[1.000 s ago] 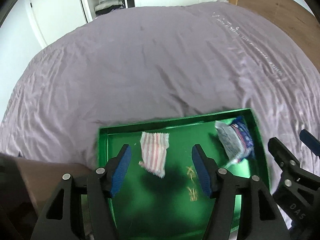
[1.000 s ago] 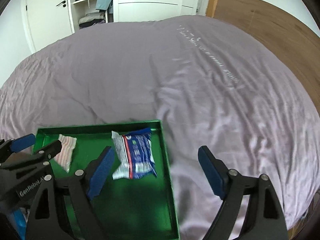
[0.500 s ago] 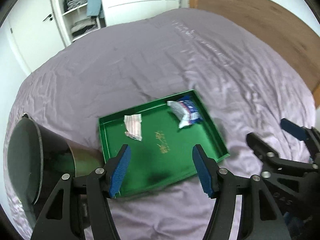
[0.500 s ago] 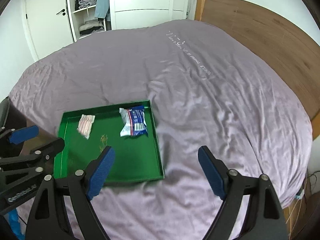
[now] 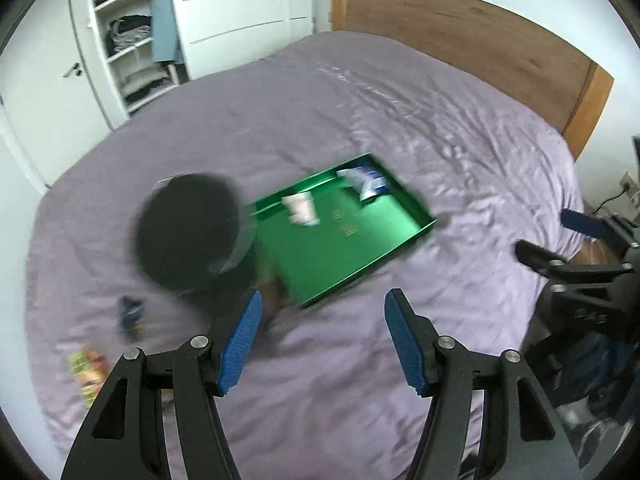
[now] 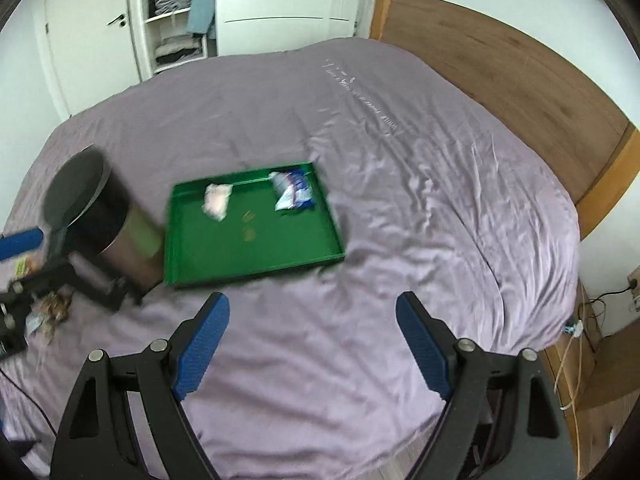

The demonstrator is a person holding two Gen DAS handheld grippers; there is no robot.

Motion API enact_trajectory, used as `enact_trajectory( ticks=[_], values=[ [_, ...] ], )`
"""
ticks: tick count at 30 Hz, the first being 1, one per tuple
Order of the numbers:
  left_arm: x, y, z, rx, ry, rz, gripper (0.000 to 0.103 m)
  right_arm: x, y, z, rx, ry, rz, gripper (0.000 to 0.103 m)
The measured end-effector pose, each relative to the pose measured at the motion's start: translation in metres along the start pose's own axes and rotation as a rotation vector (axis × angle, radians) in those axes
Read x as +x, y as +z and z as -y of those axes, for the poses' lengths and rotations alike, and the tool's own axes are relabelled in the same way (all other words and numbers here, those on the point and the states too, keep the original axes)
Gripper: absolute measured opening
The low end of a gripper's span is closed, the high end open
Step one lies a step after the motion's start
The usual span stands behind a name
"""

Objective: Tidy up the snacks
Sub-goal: 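Move both open tools back over the remaining snacks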

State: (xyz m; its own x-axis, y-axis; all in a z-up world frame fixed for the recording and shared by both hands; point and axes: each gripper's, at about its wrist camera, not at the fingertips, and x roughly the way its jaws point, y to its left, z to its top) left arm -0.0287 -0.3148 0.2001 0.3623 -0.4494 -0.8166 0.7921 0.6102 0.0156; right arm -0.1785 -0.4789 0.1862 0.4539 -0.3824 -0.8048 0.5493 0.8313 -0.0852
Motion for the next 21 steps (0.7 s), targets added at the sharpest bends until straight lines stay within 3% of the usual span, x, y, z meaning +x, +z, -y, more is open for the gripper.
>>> enact_trajectory(
  ticks=[4, 11, 15, 21],
  values=[
    [-0.037, -0.011, -0.053, -0.032, 0.065, 0.055, 0.058, -0.022, -0.011, -0.049, -0.064, 0.059, -0.029, 0.103],
    [-0.083, -0.036, -0.157, -0.207, 0.165, 0.126, 0.058, -0.038, -0.009, -0.159, -0.261, 0.209, -0.044, 0.103],
    [-0.093, -0.078, -0.215, -0.295, 0.252, 0.106, 0.058, -0.043, -0.006, -0.215, -0.372, 0.296, -0.045, 0.103],
    [-0.09, -0.166, -0.292, -0.488, 0.384, -0.006, 0.058, -0.027, -0.009, -0.282, -0.459, 0.403, -0.09, 0.103]
  ],
)
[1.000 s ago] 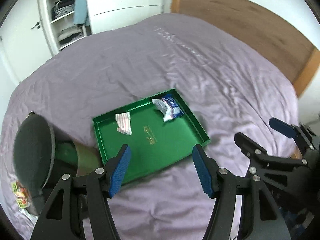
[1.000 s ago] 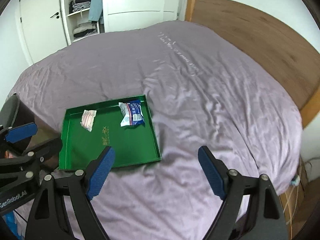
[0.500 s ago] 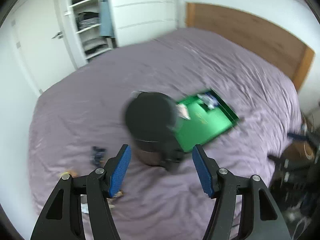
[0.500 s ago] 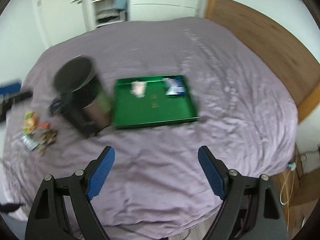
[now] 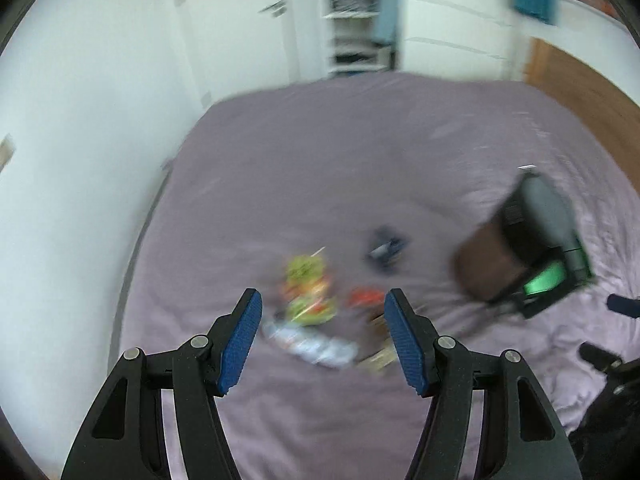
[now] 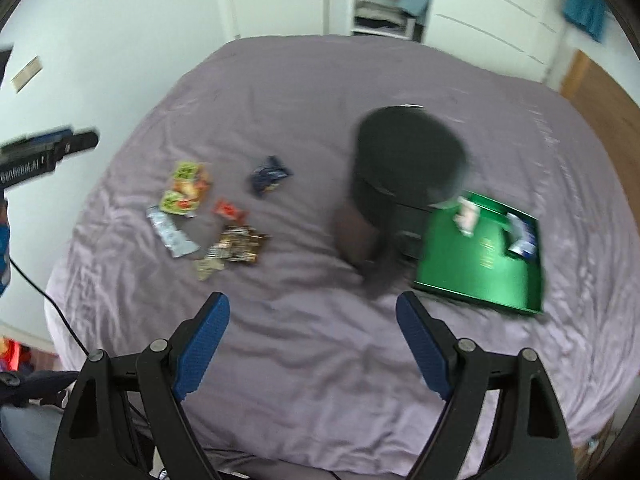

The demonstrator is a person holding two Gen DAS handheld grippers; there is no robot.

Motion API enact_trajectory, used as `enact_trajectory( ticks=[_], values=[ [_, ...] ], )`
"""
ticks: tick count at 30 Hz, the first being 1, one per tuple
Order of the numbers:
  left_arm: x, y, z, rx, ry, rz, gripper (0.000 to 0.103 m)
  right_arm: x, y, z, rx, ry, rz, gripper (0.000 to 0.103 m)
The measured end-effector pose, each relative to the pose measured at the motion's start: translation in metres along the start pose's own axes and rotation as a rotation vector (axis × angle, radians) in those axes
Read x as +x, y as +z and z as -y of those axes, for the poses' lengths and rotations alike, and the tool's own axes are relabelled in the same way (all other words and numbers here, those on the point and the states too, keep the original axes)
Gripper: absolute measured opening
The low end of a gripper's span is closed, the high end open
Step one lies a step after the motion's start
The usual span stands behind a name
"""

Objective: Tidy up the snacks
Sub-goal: 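Move both open tools back over the remaining snacks, then grasp the silver-blue bar with left tool while right tool grasps beige bar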

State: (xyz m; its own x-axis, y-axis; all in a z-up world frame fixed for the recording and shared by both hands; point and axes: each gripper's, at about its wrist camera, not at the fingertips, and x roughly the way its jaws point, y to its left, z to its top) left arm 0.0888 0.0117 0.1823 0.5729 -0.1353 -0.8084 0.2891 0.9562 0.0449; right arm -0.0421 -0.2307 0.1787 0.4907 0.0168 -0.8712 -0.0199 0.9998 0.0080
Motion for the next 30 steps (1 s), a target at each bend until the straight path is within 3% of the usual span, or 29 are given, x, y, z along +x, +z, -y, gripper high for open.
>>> enact_trajectory(
  ticks=[4, 11, 20, 30],
  values=[
    [0.024, -0.038, -0.046, -0.108, 0.089, -0.091, 0.058, 0.032, 0.007, -0.024, -0.015, 0.046, -0.043, 0.103],
    [0.055, -0.075, -0.06, -0.159, 0.133, -0.172, 0.058, 0.083, 0.004, -0.056, -0.056, 0.114, -0.103, 0.103],
    [0.092, -0.081, -0.048, -0.182, 0.069, -0.238, 0.058, 0.154, -0.012, -0.078, 0.033, 0.227, -0.201, 0.103],
    [0.17, -0.071, -0.033, -0.297, -0.021, -0.337, 0.058, 0.196, -0.017, -0.085, 0.067, 0.232, -0.246, 0.103]
  ],
)
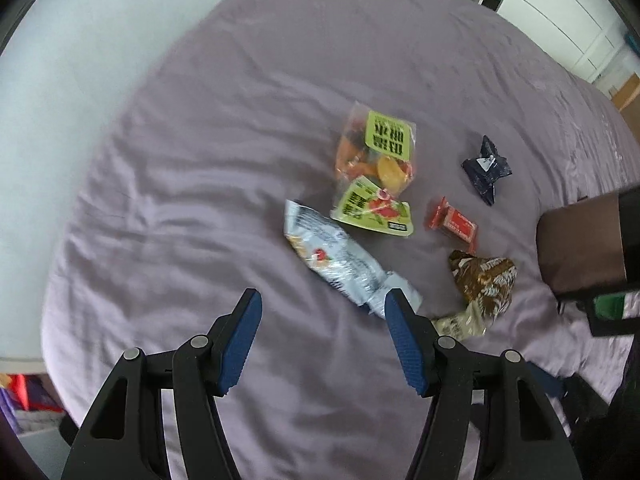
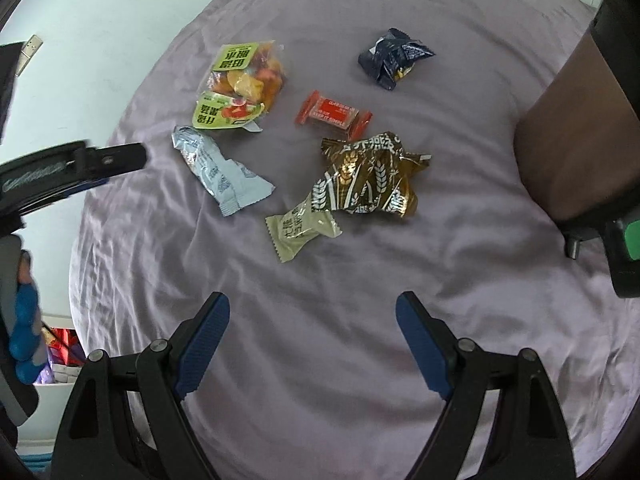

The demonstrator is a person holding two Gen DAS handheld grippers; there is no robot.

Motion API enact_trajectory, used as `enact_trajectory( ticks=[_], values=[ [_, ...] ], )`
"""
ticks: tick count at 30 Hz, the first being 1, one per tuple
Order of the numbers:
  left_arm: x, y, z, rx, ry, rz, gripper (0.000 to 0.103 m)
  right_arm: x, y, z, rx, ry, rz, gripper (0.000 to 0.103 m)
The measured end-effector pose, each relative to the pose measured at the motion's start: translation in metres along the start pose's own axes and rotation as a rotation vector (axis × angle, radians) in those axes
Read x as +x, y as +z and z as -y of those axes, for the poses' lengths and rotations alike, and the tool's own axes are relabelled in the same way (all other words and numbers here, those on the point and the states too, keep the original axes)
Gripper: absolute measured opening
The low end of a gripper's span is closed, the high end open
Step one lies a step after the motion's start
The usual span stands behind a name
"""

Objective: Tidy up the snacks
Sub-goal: 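Grasp the silver-blue bar with left tool while right tool grasps beige bar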

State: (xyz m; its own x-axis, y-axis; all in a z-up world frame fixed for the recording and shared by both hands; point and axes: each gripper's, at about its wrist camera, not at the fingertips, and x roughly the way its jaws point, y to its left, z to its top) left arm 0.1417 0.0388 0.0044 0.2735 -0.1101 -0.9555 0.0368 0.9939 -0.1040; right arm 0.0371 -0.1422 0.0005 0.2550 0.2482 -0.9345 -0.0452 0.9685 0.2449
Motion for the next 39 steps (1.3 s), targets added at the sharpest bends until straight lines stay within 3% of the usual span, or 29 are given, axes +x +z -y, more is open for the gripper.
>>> enact_trajectory(
  ticks=[8, 17, 22, 29, 39],
  values=[
    [0.04, 0.011, 0.012, -0.057, -0.034, -0.071, 0.058, -0.004, 0.026, 0.022, 0.032, -0.033, 0.046, 0.103],
    [0.066, 0.02, 0.008, -0.094, -0.022, -0.11, 0.058, 0.007, 0.052, 0.029, 0.055, -0.039, 0.068, 0.103],
    [0.076, 0.026, 0.007, -0.089, -0.006, -0.114, 0.058, 0.011, 0.041, 0.028, 0.098, -0.007, 0.037, 0.103],
    [0.089, 0.037, -0.002, -0.084, -0.041, -0.146, 0.058, 0.038, 0.018, 0.007, 0.163, 0.096, -0.052, 0.103],
    [0.117, 0.044, -0.021, -0.221, -0.141, -0.232, 0.057, 0.062, 0.018, 0.0, 0.255, 0.144, -0.07, 0.103]
  ],
)
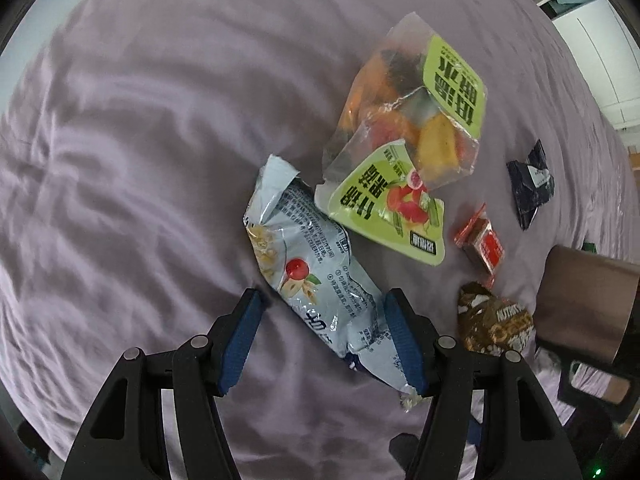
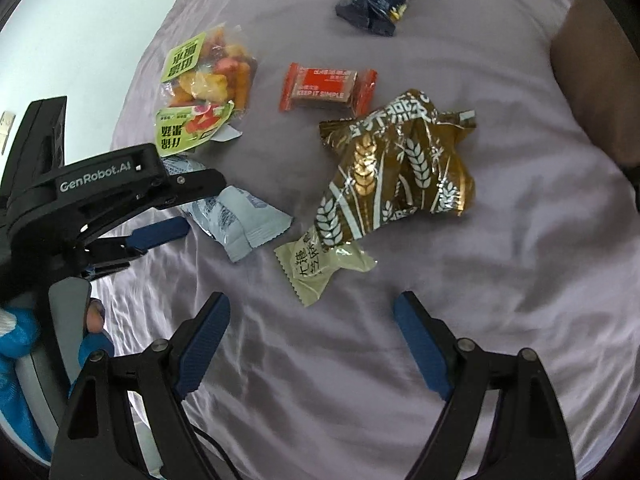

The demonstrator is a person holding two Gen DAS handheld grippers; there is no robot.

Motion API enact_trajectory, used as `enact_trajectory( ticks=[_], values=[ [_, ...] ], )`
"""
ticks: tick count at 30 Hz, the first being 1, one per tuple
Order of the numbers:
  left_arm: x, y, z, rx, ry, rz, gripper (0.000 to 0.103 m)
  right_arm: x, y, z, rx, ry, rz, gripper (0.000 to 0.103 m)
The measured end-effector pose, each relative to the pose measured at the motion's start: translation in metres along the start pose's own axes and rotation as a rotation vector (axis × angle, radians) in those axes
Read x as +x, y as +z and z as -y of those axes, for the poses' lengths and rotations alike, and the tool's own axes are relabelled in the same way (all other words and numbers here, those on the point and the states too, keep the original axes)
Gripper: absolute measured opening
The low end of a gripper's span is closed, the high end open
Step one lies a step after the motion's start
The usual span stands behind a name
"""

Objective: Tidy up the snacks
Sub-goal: 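Grasp the silver-blue bar with left tool while right tool grasps beige bar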

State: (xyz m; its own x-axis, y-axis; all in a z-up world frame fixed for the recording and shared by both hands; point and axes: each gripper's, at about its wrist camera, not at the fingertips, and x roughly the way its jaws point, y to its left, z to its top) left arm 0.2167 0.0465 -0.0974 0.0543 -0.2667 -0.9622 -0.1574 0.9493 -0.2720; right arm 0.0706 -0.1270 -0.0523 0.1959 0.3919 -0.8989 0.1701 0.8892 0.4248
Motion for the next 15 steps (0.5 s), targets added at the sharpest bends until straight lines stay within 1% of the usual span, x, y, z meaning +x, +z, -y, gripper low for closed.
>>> enact_trajectory(
  ticks=[2, 6, 12, 13, 14, 15],
  values=[
    [0.005, 0.004, 0.0, 0.01, -0.001, -0.002, 0.051, 0.002, 0.002, 0.001, 0.015, 0.005, 0.001, 0.103],
    [0.009, 0.012, -0.006, 0.031, 0.015, -0.001, 0.048, 0.0, 0.004, 0.008, 0.055, 0.021, 0.01, 0.103],
    [0.001, 0.018, -0.019, 0.19, 0.098, 0.019, 0.044, -0.004, 0.006, 0.022, 0.141, 0.059, 0.019, 0.103],
    [-0.001, 0.019, -0.021, 0.217, 0.109, 0.022, 0.044, -0.003, 0.007, 0.024, 0.157, 0.067, 0.016, 0.092],
    [-0.003, 0.02, -0.023, 0.253, 0.125, 0.026, 0.044, -0.001, 0.007, 0.025, 0.181, 0.074, 0.013, 0.071],
    [-0.005, 0.021, -0.028, 0.283, 0.142, 0.031, 0.044, 0.001, 0.008, 0.025, 0.196, 0.075, 0.012, 0.067]
  ],
)
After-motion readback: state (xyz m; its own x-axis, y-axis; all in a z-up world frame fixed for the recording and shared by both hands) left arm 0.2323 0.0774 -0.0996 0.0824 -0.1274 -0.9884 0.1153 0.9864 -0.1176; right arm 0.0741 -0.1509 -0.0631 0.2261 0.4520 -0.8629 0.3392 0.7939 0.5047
